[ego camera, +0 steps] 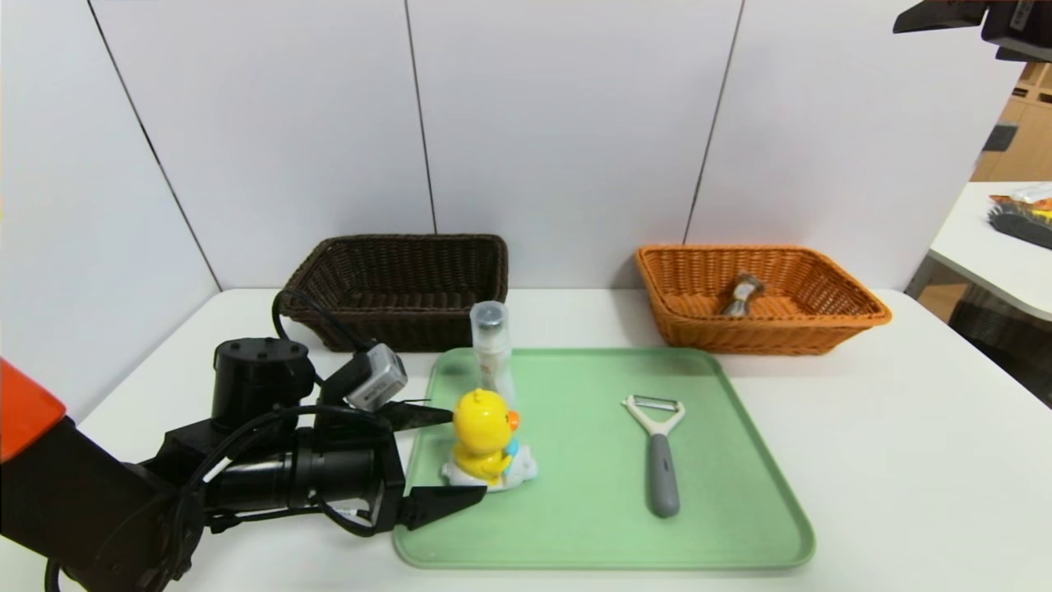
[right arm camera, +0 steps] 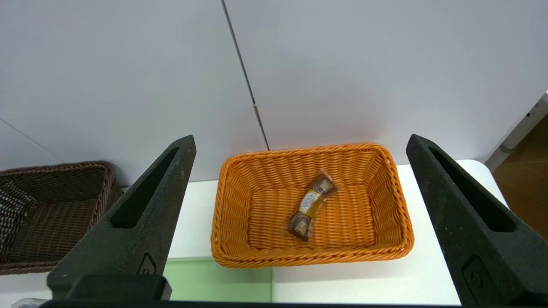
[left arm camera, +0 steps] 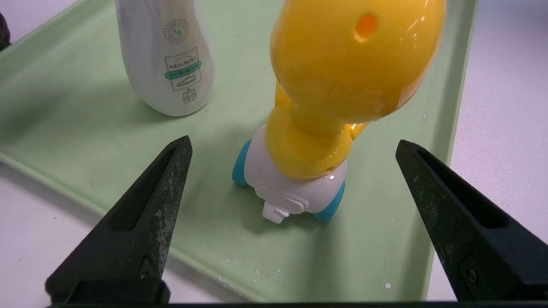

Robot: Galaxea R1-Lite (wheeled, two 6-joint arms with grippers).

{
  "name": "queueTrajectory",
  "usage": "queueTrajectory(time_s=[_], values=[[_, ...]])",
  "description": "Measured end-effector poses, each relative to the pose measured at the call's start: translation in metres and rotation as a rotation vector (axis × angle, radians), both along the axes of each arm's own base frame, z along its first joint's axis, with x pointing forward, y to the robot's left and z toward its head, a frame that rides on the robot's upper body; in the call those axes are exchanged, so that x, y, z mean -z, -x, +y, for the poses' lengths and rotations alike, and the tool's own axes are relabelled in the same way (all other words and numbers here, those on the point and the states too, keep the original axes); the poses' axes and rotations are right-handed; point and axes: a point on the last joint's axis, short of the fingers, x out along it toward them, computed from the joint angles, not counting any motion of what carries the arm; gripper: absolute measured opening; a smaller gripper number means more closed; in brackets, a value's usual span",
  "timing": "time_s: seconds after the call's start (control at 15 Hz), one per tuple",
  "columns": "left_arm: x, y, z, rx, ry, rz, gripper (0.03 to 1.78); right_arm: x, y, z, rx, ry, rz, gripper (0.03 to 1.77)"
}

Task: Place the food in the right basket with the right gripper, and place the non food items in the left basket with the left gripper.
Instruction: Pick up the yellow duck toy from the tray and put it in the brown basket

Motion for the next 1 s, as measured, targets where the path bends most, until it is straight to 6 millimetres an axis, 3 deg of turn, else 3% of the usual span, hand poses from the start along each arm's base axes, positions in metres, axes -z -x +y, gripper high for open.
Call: queueTrajectory(time_s=[0.67, 1.0], values=[[0.002, -0.001, -0.005, 0.014, 0.000, 0.005, 1.69, 0.003, -0.002, 0.000, -0.001, 0.000, 0.017, 1.70], [0.002, -0.004, -0.017, 0.047, 0.003, 0.002, 1.69, 0.005, -0.004, 0.000, -0.010, -0.002, 0.026, 1.70]])
